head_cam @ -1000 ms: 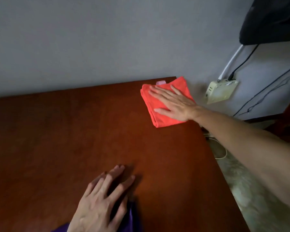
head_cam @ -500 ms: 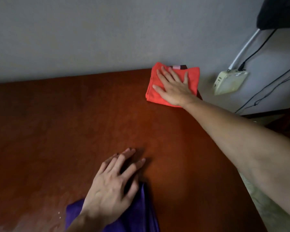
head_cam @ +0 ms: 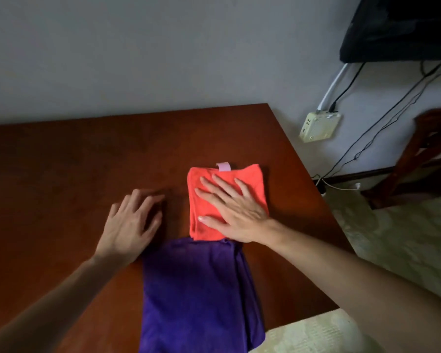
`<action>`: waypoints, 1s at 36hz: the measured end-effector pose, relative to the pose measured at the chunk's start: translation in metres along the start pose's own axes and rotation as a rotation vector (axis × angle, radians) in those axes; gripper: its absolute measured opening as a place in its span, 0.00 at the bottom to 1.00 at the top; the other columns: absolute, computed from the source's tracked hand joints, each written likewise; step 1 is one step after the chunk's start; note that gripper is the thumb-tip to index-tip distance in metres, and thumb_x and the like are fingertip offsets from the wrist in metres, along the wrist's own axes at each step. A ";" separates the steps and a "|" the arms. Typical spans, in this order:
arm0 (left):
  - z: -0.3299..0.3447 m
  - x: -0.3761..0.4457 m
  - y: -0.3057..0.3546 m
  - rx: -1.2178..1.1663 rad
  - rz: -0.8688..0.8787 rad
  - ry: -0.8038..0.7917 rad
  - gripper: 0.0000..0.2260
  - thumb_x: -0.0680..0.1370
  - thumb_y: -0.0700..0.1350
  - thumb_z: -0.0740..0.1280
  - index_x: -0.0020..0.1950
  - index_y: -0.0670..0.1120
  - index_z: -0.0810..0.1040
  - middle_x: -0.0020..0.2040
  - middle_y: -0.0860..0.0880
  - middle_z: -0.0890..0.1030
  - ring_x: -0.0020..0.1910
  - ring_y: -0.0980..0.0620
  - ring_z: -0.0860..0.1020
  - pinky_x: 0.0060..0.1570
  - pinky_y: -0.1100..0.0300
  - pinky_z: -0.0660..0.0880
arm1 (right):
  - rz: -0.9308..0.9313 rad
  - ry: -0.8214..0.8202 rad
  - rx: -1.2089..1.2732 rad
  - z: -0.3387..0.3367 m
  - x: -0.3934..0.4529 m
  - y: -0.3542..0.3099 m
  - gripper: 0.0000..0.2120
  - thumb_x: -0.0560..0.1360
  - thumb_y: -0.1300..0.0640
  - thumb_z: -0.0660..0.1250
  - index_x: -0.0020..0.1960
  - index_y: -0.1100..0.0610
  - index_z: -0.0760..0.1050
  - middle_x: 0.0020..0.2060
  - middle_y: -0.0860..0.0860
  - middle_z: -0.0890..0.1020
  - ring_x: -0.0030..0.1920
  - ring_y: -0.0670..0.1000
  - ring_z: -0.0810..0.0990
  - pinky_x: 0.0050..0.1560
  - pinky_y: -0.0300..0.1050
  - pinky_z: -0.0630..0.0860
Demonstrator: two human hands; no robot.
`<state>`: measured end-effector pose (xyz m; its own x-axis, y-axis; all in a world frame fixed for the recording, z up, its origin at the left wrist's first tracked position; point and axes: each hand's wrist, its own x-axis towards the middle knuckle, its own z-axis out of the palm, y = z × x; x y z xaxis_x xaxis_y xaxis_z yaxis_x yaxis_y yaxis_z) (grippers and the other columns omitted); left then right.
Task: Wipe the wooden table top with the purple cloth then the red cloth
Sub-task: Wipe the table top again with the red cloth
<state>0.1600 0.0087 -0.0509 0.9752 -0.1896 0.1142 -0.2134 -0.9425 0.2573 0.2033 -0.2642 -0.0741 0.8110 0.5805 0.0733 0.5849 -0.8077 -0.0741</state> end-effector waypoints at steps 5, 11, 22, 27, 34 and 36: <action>0.001 -0.015 -0.035 0.090 0.097 -0.111 0.25 0.82 0.60 0.49 0.77 0.54 0.66 0.72 0.49 0.70 0.67 0.50 0.70 0.65 0.52 0.62 | -0.136 -0.047 -0.014 -0.004 0.023 0.023 0.33 0.80 0.30 0.49 0.82 0.40 0.52 0.83 0.42 0.49 0.83 0.46 0.45 0.80 0.63 0.48; 0.004 -0.018 -0.038 0.051 0.086 -0.166 0.25 0.84 0.59 0.46 0.81 0.57 0.57 0.78 0.50 0.64 0.78 0.59 0.55 0.75 0.62 0.41 | -0.341 -0.116 -0.033 -0.012 0.087 0.065 0.33 0.81 0.31 0.51 0.83 0.41 0.51 0.83 0.43 0.49 0.83 0.47 0.44 0.80 0.60 0.45; 0.002 -0.014 -0.040 0.035 0.075 -0.194 0.24 0.84 0.58 0.50 0.81 0.55 0.60 0.79 0.53 0.63 0.79 0.58 0.58 0.75 0.55 0.54 | -0.114 -0.146 -0.033 -0.016 0.237 0.145 0.36 0.77 0.27 0.42 0.82 0.38 0.50 0.83 0.40 0.49 0.83 0.45 0.46 0.79 0.64 0.48; 0.006 -0.014 -0.042 0.039 0.091 -0.162 0.25 0.84 0.58 0.52 0.80 0.55 0.61 0.79 0.53 0.63 0.79 0.57 0.60 0.73 0.53 0.58 | -0.059 -0.136 0.005 -0.016 0.267 0.152 0.38 0.75 0.26 0.40 0.82 0.38 0.49 0.83 0.40 0.50 0.83 0.46 0.47 0.79 0.63 0.48; 0.006 -0.012 -0.042 0.043 0.113 -0.163 0.25 0.84 0.58 0.51 0.81 0.55 0.60 0.79 0.52 0.64 0.79 0.57 0.59 0.76 0.54 0.54 | 0.109 -0.068 0.002 -0.006 0.254 0.125 0.32 0.82 0.32 0.48 0.83 0.41 0.50 0.83 0.42 0.49 0.83 0.48 0.45 0.79 0.67 0.44; 0.005 -0.014 -0.041 0.030 0.108 -0.170 0.24 0.84 0.58 0.50 0.81 0.55 0.59 0.78 0.52 0.64 0.79 0.58 0.57 0.76 0.55 0.51 | 0.180 -0.065 0.013 -0.004 0.246 0.107 0.32 0.82 0.32 0.48 0.83 0.41 0.49 0.83 0.42 0.48 0.83 0.49 0.44 0.79 0.67 0.43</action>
<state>0.1560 0.0490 -0.0680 0.9431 -0.3316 -0.0249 -0.3180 -0.9213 0.2237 0.4653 -0.2083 -0.0597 0.9017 0.4324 -0.0062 0.4300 -0.8980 -0.0936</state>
